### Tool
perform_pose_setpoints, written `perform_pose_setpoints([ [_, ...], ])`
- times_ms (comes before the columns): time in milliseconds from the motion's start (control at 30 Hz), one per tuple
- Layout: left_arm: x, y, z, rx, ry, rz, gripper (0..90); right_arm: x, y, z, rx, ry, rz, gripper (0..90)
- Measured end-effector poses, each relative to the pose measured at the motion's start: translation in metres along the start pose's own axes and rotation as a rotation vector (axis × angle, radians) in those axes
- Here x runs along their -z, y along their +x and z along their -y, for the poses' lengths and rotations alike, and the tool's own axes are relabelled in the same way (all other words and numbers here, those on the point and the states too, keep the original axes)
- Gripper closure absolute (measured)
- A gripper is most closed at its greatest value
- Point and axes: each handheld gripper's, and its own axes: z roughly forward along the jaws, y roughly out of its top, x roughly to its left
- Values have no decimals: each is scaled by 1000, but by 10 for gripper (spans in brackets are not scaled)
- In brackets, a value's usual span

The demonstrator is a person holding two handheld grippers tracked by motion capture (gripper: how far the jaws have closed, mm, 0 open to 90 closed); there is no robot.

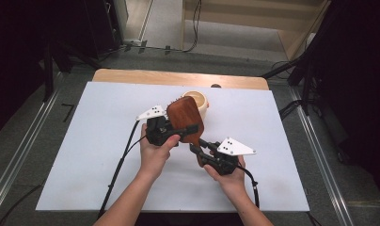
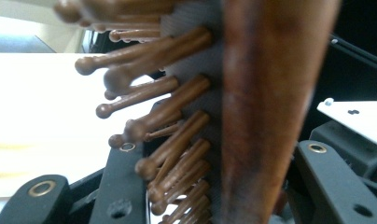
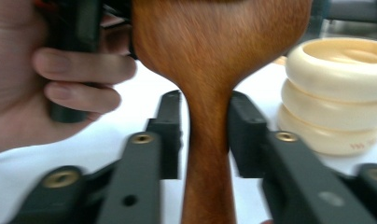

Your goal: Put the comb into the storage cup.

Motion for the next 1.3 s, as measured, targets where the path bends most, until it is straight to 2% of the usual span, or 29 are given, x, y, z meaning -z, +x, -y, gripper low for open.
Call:
perform_pose_setpoints([
  [33, 1, 1, 0, 0, -2, -4, 557, 3, -2, -1, 44, 5, 28, 460],
  [100, 1, 0, 0, -9, -5, -12, 557, 6, -3, -2, 53, 25, 49, 365],
  [133, 1, 0, -1, -10, -4, -14, 557, 8, -4, -2, 40, 53, 63, 286],
  [167, 1, 0, -1, -10, -4, -14, 557, 8, -4, -2, 40, 53, 63, 286],
  [200, 1, 0, 0, -8, -6, -12, 557, 11, -6, -2, 32, 67, 70, 140],
  [333, 2, 1, -2, -13, -11, -24, 557, 22, -10, -2, 49, 46, 31, 0],
  [433, 3, 0, -4, -25, -10, -31, 557, 29, -13, 0, 57, 35, 55, 0],
  [500, 4, -1, -6, -36, -12, -35, 557, 34, -18, 3, 44, 32, 60, 0],
  [667, 6, -1, -10, -35, -15, -32, 557, 50, -29, 10, 20, 20, 103, 0],
  [833, 9, 0, -12, -41, -19, -38, 557, 66, -37, 15, 29, 14, 130, 0],
  [933, 10, 1, -13, -39, -21, -42, 557, 75, -43, 20, 14, 13, 134, 0],
  [1300, 15, 4, -19, -46, -32, -54, 556, 101, -59, 30, 8, 9, 185, 0],
])
